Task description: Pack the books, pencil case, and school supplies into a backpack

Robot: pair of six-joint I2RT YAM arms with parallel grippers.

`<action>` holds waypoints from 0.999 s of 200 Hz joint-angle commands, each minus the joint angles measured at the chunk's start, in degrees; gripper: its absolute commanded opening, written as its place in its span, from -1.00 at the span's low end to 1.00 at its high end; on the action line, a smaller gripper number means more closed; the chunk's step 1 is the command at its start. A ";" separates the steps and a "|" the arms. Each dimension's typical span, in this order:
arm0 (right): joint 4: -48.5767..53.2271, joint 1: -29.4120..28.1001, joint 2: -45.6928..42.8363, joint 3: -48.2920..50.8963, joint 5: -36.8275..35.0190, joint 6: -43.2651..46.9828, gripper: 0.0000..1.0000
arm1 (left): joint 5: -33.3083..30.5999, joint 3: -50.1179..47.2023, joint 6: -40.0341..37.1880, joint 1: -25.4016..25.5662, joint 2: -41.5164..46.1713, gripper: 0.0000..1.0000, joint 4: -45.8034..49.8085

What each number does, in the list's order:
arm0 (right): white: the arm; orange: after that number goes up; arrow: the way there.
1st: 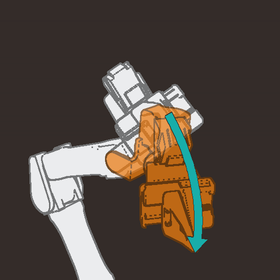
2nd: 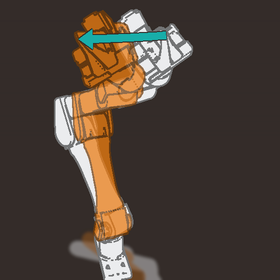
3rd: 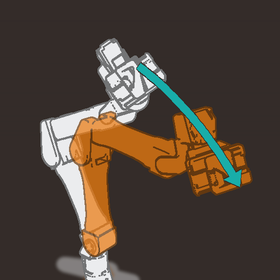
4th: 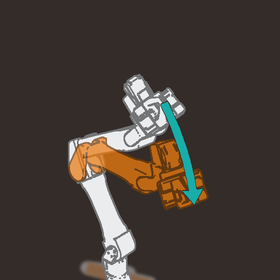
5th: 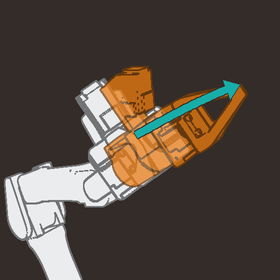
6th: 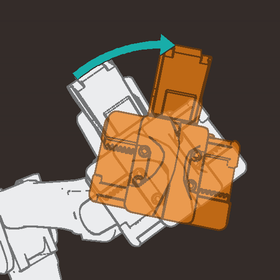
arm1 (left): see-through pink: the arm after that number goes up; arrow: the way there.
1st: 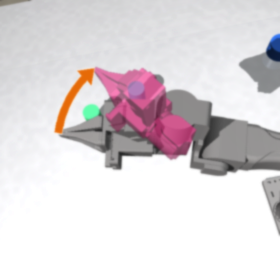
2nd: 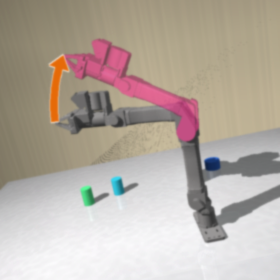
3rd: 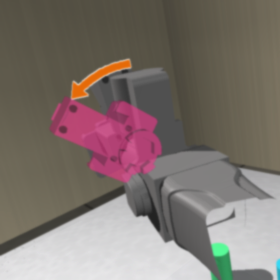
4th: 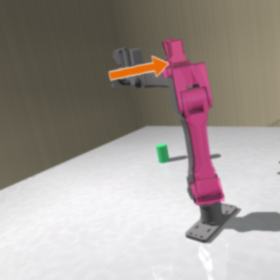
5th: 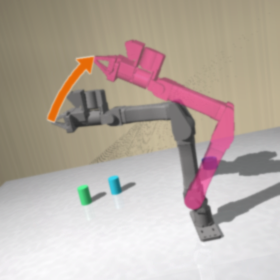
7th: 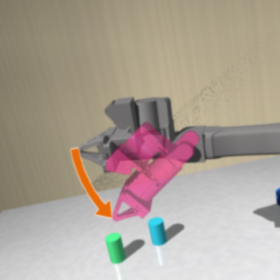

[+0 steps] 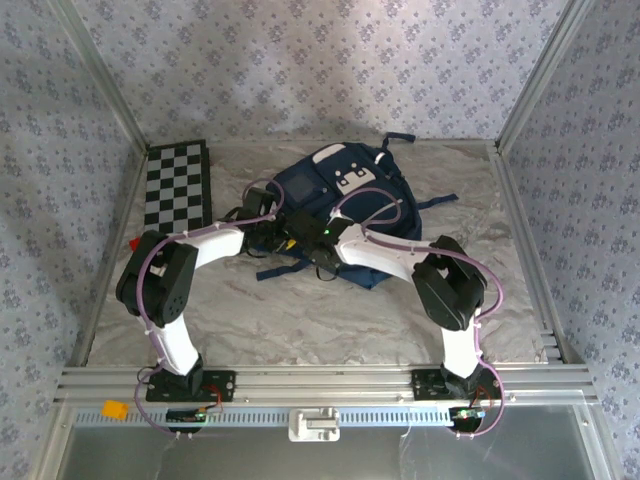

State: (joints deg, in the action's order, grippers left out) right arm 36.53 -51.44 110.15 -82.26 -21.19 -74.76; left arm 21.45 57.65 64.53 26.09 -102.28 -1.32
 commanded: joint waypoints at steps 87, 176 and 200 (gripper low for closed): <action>4.15 1.23 3.50 -2.37 -2.52 -1.01 -0.03 | -2.15 0.03 -2.92 0.36 -1.46 -0.41 1.42; 9.53 4.31 11.77 -9.56 -1.07 -3.54 -0.12 | -4.64 -0.65 -2.11 0.72 -2.80 -0.41 2.73; 9.32 4.39 10.01 -7.98 -2.82 -2.02 -0.31 | -6.58 -0.45 -2.91 0.50 -2.96 -0.41 4.88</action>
State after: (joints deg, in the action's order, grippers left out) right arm 43.62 -48.60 119.07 -90.76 -19.77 -76.75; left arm 18.35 57.60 62.98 26.63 -103.31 -1.74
